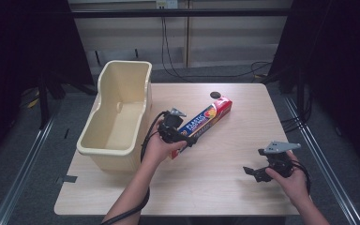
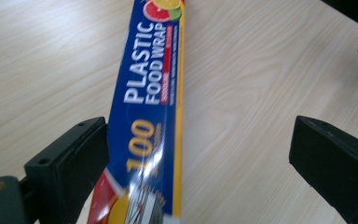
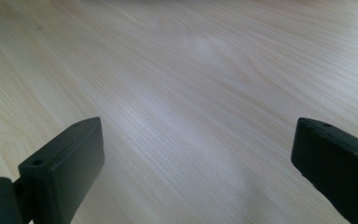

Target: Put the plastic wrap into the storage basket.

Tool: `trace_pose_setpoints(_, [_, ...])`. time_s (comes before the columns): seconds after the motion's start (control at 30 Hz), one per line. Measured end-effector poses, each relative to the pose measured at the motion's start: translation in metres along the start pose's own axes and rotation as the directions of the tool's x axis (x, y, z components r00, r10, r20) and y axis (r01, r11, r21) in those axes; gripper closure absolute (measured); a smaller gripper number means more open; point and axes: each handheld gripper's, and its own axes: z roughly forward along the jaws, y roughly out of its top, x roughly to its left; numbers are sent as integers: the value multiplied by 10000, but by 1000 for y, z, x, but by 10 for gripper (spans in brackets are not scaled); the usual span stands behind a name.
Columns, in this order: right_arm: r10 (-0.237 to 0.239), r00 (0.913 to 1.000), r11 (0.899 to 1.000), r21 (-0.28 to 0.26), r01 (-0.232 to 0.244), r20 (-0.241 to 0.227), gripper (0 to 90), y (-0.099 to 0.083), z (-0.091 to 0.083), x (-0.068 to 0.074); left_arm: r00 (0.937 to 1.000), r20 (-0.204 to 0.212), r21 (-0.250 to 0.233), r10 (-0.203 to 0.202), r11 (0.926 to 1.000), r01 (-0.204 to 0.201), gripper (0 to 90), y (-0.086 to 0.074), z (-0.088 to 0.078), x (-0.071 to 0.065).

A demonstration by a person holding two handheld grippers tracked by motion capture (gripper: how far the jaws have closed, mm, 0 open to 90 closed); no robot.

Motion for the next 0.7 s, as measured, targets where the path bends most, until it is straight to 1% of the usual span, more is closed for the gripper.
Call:
trace_pose_setpoints(0.03, [-3, 10000, 10000, 0, 3, 32, 23, 0, 0, 0, 9999, 104, -11, -110, 9999, 110, 40, 4, 3, -1])
trace_pose_setpoints(0.07, [-19, 10000, 10000, -14, 19, 37, 23, 0, 0, 0, 9999, 109, 58, -127, 9999, 126, 31, 9, 6, -1])
trace_pose_setpoints(0.13, [-54, 10000, 10000, -26, 54, 17, 23, 0, -1, 0, 9986, 484, 55, -229, 9997, 227, 18, 18, 14, -1])
trace_pose_setpoints(0.17, [-29, 10000, 10000, -39, 29, 6, 23, 0, -1, 0, 9986, 484, 55, -229, 9997, 227, 11, 18, 14, -1])
trace_pose_setpoints(0.2, [-29, 10000, 10000, -39, 29, 6, 23, 0, -1, 0, 9981, 527, 106, -313, 9995, 308, 11, 25, 20, -1])
trace_pose_setpoints(0.27, [-68, 10000, 10000, -57, 68, 72, 23, 1, -2, 0, 9975, 644, 90, -307, 9995, 302, 13, 33, 25, 0])
trace_pose_setpoints(0.3, [-88, 9999, 9999, -72, 88, 73, 23, 1, -2, 0, 9984, 529, 202, -180, 9997, 169, 13, 36, 28, 1])
trace_pose_setpoints(0.33, [-109, 9999, 9999, -127, 109, 21, 23, 1, -2, -1, 9991, 391, 117, -191, 9998, 187, 24, 40, 32, 1])
trace_pose_setpoints(0.37, [-93, 9999, 9999, -118, 94, 47, 23, 2, -3, 0, 9996, 261, 400, -145, 9991, 134, 28, 45, 41, 4])
trace_pose_setpoints(0.4, [-122, 9999, 9998, -140, 123, 74, 23, 2, -3, 0, 9995, 250, 470, -206, 9987, 194, 36, 47, 44, 5])
trace_pose_setpoints(0.43, [-112, 9999, 9998, -153, 114, 97, 23, 2, -4, -1, 9997, 184, 606, -143, 9981, 132, 41, 49, 48, 7])
trace_pose_setpoints(0.5, [-40, 10000, 9998, -191, 41, 46, 23, 2, -5, -1, 9997, 58, 763, -227, 9968, 222, 46, 53, 55, 11])
trace_pose_setpoints(0.53, [-6, 10000, 9998, -192, 7, 79, 23, 2, -5, -2, 9999, -25, 848, -145, 9963, 146, 54, 55, 58, 13])
trace_pose_setpoints(0.57, [-13, 10000, 9998, -217, 14, 70, 23, 1, -5, -2, 9999, -15, 948, -148, 9954, 148, 68, 56, 60, 14])
trace_pose_setpoints(0.6, [0, 10000, 9997, -259, 2, 96, 23, 1, -6, -3, 9996, -35, 945, -278, 9951, 280, 71, 57, 63, 15])
trace_pose_setpoints(0.63, [-6, 9999, 9996, -286, 9, 104, 24, 1, -6, -3, 9998, 39, 1064, -185, 9942, 180, 85, 58, 66, 17])
trace_pose_setpoints(0.67, [28, 9999, 9995, -326, -24, 97, 24, 2, -6, -3, 9999, 1, 1177, -155, 9929, 153, 94, 58, 68, 17])
trace_pose_setpoints(0.7, [28, 9999, 9995, -326, -24, 97, 24, 2, -6, -3, 9999, 1, 1177, -155, 9929, 153, 112, 58, 68, 17])
